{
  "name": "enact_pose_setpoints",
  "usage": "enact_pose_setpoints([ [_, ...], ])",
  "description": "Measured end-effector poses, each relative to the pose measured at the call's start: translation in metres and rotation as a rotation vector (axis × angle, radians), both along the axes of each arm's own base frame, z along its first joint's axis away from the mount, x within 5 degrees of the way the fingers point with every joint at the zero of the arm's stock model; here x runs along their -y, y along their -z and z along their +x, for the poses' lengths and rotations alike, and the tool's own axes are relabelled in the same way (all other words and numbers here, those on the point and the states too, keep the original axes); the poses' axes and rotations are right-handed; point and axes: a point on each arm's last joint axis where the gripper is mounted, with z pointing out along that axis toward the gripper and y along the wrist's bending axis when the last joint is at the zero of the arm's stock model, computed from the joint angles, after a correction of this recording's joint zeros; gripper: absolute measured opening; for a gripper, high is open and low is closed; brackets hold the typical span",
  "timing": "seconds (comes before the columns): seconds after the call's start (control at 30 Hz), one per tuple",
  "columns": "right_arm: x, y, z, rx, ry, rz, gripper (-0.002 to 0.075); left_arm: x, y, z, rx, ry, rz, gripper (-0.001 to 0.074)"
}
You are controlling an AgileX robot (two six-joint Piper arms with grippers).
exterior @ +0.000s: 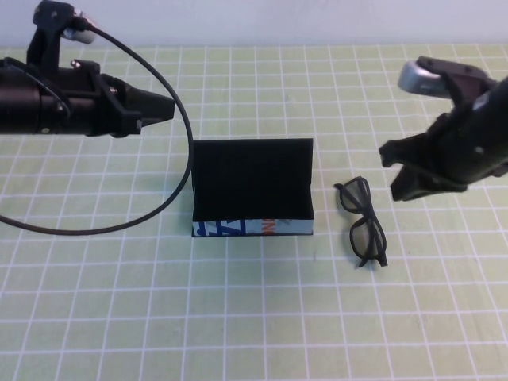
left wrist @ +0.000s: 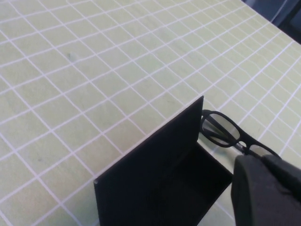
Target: Take glasses out of glasses case
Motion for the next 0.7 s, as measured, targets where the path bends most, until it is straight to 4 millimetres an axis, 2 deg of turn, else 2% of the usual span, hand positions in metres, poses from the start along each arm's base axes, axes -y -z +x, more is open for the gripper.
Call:
enact_pose_setpoints([
  [0.1, 0.009, -0.019, -0.032, 0.035, -0.005, 0.011, 0.0012, 0.000, -0.008, -0.006, 0.010, 0.003, -0.006, -0.0004],
  [0.2, 0.021, -0.036, -0.073, 0.086, -0.007, 0.027, 0.0004, 0.000, -0.022, -0.014, 0.044, -0.001, -0.013, -0.0004],
  [0.3, 0.033, -0.042, -0.117, 0.122, -0.013, 0.039, 0.0001, -0.002, -0.039, -0.031, 0.099, -0.016, -0.014, -0.0004],
  [0.5, 0.058, -0.049, -0.203, 0.253, -0.031, 0.077, 0.0001, -0.013, -0.064, -0.084, 0.235, -0.137, 0.002, -0.0004],
  [0.6, 0.068, -0.049, -0.241, 0.354, -0.035, 0.101, -0.0005, -0.019, -0.068, -0.120, 0.304, -0.198, 0.006, -0.0004],
  [0.7, 0.077, -0.047, -0.271, 0.453, -0.039, 0.127, -0.0013, -0.024, -0.059, -0.155, 0.343, -0.245, 0.005, -0.0004],
])
